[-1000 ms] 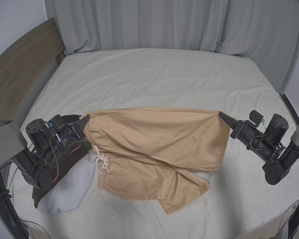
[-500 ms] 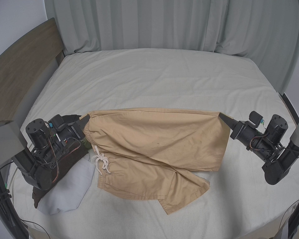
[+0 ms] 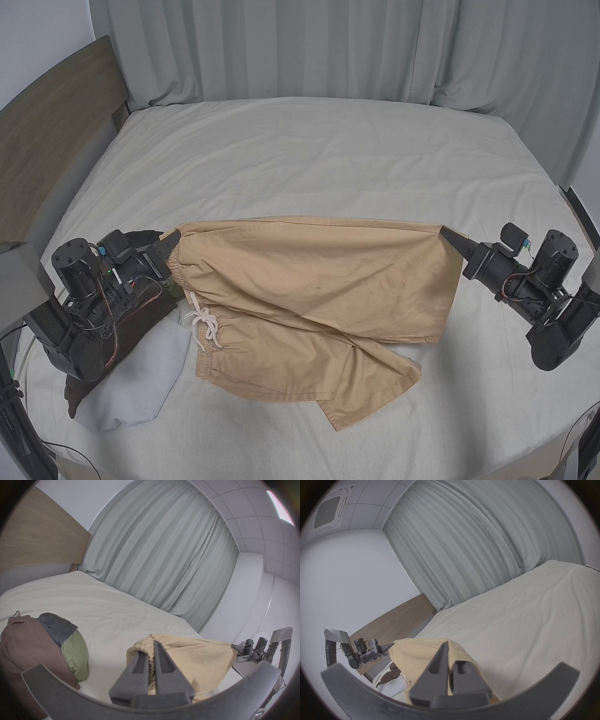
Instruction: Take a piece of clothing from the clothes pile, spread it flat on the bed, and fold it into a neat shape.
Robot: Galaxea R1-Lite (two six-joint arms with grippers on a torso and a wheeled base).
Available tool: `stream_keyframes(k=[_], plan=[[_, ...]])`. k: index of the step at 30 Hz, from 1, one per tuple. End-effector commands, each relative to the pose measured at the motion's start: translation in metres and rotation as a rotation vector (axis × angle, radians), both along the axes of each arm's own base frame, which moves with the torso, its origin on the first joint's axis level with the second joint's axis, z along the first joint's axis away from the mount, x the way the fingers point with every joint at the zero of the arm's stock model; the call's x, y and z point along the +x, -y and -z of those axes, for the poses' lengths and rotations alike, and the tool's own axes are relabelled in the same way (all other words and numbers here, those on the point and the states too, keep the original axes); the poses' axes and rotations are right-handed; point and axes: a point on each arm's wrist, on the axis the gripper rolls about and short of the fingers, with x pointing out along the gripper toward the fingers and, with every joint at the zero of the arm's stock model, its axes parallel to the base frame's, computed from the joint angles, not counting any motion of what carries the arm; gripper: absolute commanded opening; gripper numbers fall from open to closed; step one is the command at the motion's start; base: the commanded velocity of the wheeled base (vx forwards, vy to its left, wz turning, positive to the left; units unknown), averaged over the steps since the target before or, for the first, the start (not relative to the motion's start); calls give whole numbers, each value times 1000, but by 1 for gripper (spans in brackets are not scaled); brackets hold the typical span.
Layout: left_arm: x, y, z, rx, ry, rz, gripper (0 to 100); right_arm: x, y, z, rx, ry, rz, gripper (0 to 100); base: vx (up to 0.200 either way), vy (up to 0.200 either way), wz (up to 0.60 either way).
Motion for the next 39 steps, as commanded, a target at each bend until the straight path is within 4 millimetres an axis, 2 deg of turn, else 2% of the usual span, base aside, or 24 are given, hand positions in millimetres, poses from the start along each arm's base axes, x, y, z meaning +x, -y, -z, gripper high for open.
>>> stream_keyframes(k=[1,22,27,30,35,39], plan=[[0,0,-1,-1,3,0,0,0,0,1,-1,-2,-1,0,0,0,0],[2,1,-5,-3,24,3,0,1,-4,-2,1,8,-12,0,0,0,0],[9,3,-11,-8,55,4,0,10,-5,-11,9,56,-10,0,0,0,0],[17,5,-3,-4,43,9,0,22,-5,-5,2,57,-1,0,0,0,0],[23,7,-5,2,68,10,0,32,-1,-5,6,71,16,0,0,0,0],[29,8,2,9,60,6,0,42,0,-2,5,78,23,0,0,0,0]])
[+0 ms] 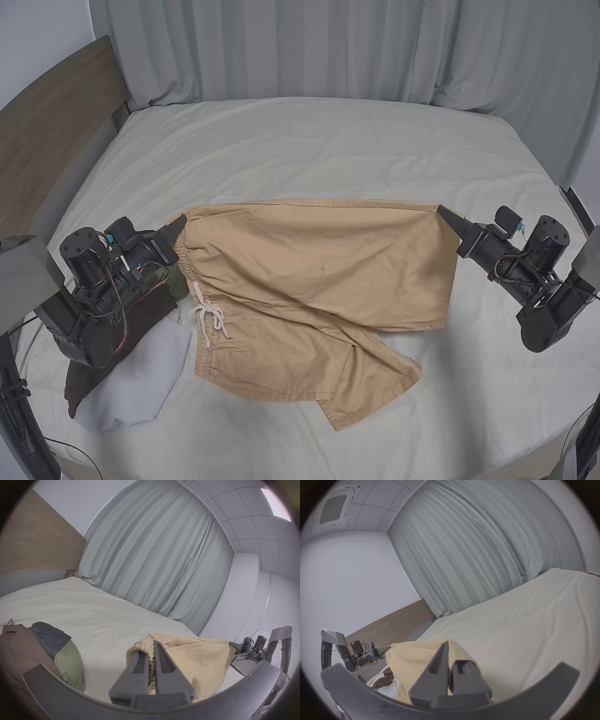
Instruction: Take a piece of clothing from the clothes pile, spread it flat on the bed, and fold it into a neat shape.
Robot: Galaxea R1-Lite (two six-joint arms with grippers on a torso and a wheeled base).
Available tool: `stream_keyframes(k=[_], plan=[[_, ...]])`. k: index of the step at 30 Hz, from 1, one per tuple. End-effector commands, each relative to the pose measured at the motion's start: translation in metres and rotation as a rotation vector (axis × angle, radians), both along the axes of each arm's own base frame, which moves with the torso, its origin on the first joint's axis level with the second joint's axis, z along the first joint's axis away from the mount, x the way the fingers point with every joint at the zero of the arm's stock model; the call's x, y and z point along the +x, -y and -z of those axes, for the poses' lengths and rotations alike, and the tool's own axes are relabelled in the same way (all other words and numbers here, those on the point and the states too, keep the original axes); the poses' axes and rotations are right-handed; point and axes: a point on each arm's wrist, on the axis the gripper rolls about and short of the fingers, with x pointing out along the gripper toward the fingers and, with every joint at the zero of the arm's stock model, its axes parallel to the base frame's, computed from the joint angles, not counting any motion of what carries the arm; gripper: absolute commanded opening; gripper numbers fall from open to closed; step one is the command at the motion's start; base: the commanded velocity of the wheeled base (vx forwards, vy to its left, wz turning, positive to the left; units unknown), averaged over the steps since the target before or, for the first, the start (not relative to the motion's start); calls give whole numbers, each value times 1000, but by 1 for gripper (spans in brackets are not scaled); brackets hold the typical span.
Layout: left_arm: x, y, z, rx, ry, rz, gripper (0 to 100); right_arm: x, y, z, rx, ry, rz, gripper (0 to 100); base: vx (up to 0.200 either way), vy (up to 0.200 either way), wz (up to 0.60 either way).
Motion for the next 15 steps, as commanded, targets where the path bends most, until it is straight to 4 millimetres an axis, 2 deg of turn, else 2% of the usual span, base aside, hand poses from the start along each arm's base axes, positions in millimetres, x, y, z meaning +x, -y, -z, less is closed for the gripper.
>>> stream_keyframes(k=[1,6,10,15], plan=[[8,1,9,5,-12,-1,0,13,1,8,-2,-4,10,0,0,0,0],[15,6,17,6,-24,0,0,25,-1,14,-2,-1,10,0,0,0,0],[27,8,17,-5,4,-36,0,40,-3,20,1,10,10,0,0,0,0],[34,13,21,-6,8,-31,0,53,-6,25,6,24,6,0,0,0,0]])
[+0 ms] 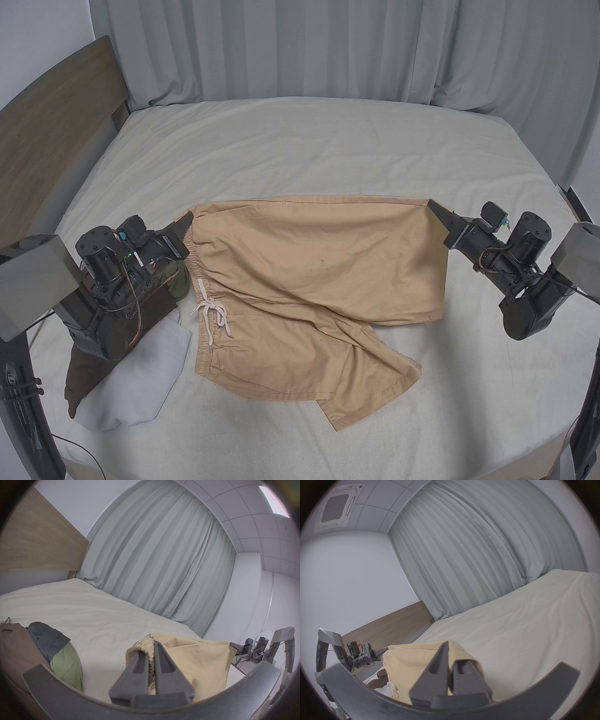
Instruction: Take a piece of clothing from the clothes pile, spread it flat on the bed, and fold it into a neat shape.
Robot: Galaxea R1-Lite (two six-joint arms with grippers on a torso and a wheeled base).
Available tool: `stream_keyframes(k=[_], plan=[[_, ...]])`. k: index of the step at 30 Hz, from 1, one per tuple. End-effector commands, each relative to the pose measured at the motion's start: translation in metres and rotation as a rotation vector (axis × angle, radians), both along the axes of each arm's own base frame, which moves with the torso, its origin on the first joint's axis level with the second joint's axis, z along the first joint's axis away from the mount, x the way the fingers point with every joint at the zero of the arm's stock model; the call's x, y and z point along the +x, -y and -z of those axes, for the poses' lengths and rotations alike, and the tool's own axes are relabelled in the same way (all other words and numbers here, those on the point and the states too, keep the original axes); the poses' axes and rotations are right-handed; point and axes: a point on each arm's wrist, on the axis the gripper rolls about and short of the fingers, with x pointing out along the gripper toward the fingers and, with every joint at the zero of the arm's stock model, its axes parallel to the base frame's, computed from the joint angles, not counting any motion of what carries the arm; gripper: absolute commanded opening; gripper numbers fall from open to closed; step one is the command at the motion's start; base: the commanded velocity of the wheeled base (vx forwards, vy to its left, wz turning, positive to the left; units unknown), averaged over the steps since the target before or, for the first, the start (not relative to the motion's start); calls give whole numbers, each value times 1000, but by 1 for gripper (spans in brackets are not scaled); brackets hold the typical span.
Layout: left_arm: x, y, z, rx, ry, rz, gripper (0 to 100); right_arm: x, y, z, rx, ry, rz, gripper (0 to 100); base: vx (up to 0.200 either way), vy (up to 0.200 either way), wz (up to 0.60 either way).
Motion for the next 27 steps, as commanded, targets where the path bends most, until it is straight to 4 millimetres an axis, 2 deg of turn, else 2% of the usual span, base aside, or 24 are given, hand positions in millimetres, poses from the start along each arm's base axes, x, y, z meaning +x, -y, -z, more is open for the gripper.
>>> stream_keyframes(k=[1,5,6,10,17,21,27], plan=[[10,4,12,1,-15,2,0,17,-4,14,0,-7,-4,0,0,0,0],[16,4,17,0,-15,-1,0,24,-5,18,2,-2,-6,0,0,0,0],[21,5,21,-5,-15,-18,0,33,-6,22,4,9,-6,0,0,0,0],[31,6,27,-10,-10,-33,0,44,-9,22,9,38,-6,0,0,0,0],[38,9,36,-11,-15,-28,0,61,-10,28,15,71,-2,0,0,0,0],[45,9,44,-18,-21,-58,0,75,-6,39,14,79,11,0,0,0,0],[55,10,51,-22,-11,-70,0,86,-5,49,14,85,17,0,0,0,0]])
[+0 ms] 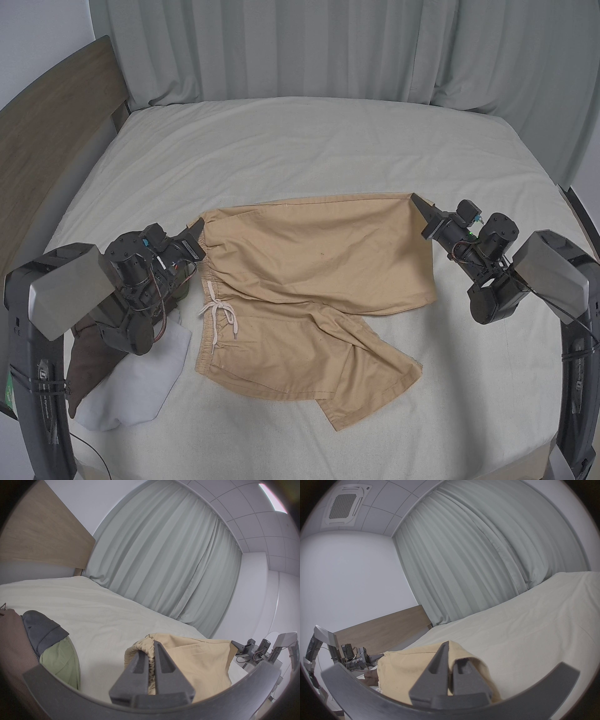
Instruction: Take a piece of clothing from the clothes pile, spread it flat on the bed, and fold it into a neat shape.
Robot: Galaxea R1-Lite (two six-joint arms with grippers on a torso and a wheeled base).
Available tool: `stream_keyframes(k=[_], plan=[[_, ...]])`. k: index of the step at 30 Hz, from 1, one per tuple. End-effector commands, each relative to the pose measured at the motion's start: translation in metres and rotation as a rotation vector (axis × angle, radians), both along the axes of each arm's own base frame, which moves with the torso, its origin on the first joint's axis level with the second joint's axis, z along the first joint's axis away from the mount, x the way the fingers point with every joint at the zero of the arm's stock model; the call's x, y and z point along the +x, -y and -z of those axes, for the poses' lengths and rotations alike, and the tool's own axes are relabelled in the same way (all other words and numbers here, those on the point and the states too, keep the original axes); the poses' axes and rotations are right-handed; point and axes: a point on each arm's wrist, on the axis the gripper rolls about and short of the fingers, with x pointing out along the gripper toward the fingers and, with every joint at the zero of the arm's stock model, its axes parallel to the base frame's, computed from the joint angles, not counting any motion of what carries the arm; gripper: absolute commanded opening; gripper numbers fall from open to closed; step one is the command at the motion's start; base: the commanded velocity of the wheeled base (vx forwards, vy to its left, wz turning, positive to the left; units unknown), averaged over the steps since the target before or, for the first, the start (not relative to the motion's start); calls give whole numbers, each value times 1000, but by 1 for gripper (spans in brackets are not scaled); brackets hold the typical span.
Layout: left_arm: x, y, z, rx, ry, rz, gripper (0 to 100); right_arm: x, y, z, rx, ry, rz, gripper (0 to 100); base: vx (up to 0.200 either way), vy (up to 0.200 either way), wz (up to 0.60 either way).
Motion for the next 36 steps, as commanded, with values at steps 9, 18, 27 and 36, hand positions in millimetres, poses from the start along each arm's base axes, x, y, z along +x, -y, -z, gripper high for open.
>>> stream_keyframes(k=[9,18,27,36], plan=[[19,3,23,-7,-3,-25,0,21,-1,31,-2,-9,4,0,0,0,0],[23,4,24,-26,3,-26,0,27,0,36,-1,-6,7,0,0,0,0],[27,3,33,-30,-10,-30,0,30,0,45,-4,-14,9,0,0,0,0],[28,3,36,-35,-14,-30,0,33,1,45,-6,-21,13,0,0,0,0]])
